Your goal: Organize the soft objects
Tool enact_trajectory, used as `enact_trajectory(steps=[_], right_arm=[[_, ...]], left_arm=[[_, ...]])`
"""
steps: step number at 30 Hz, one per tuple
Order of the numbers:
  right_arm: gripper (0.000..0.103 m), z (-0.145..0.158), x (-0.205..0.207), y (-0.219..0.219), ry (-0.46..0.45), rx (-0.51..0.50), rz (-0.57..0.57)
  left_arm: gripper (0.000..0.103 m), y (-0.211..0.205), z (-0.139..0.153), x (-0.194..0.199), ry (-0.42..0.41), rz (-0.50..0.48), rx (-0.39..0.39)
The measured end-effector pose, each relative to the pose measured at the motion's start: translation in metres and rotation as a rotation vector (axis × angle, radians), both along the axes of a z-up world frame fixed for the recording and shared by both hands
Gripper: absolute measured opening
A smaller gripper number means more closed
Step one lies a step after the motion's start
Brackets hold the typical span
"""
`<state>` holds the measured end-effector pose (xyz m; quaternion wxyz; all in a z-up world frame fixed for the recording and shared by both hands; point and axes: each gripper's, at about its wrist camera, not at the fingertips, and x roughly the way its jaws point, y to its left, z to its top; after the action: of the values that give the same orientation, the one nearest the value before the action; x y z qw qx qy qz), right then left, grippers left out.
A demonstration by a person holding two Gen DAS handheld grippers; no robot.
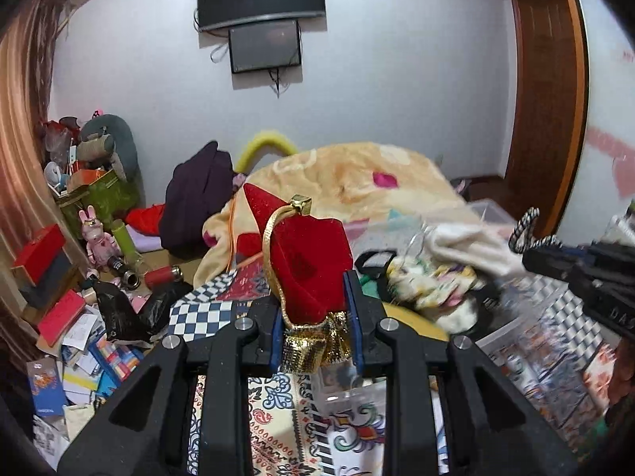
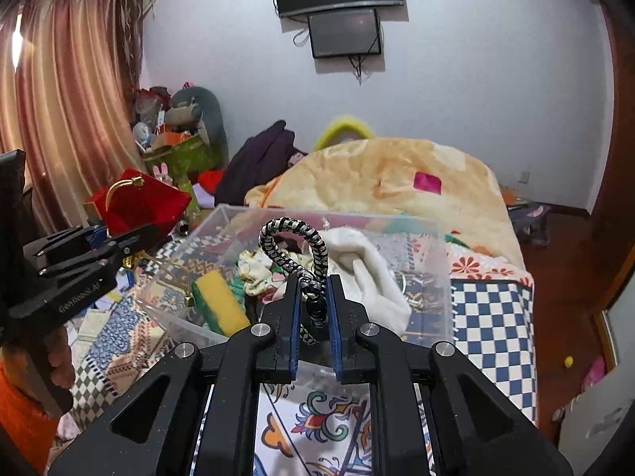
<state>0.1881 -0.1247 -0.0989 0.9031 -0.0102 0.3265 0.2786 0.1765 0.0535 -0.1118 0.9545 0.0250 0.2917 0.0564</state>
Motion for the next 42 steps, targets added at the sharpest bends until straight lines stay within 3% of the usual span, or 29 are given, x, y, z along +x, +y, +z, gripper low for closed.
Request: enact_trajectory(steps=[9, 12, 14, 17, 22, 31, 34, 42], right_arm=[[0.011, -0.021, 0.014, 0.011, 0.059, -0.037, 0.011], [0.027, -0.024, 0.015, 0.011, 0.082, -0.042, 0.014], [0.051, -0.026, 0.013, 0.009, 0.093, -0.035, 0.014], [0.060, -0.024, 0.008, 0.007, 0.087, -0.026, 0.019], [0.060, -0.014, 0.000, 0.003, 0.067, -0.035, 0.016], [0.061, 0.038, -0.031, -0.017, -0.076, 0.004, -0.010], [0.071, 0.061, -0.046, -0.026, -0.145, 0.037, -0.022], [0.079, 0.116, -0.093, -0.042, -0.299, 0.093, -0.022]], left_arm=[[0.028, 0.007, -0.017, 0.013, 0.057, -0.010, -0.033], [0.036, 0.007, -0.018, 0.013, 0.067, -0.026, -0.047], [0.051, 0.004, -0.018, 0.011, 0.063, -0.029, -0.044], [0.061, 0.002, -0.015, 0.005, 0.045, -0.039, -0.043], [0.062, 0.002, -0.006, -0.005, 0.029, -0.059, -0.070], [0.064, -0.010, 0.048, -0.048, -0.118, -0.097, -0.103], [0.068, -0.017, 0.071, -0.066, -0.189, -0.114, -0.106], [0.081, -0.036, 0.117, -0.114, -0.340, -0.156, -0.112]])
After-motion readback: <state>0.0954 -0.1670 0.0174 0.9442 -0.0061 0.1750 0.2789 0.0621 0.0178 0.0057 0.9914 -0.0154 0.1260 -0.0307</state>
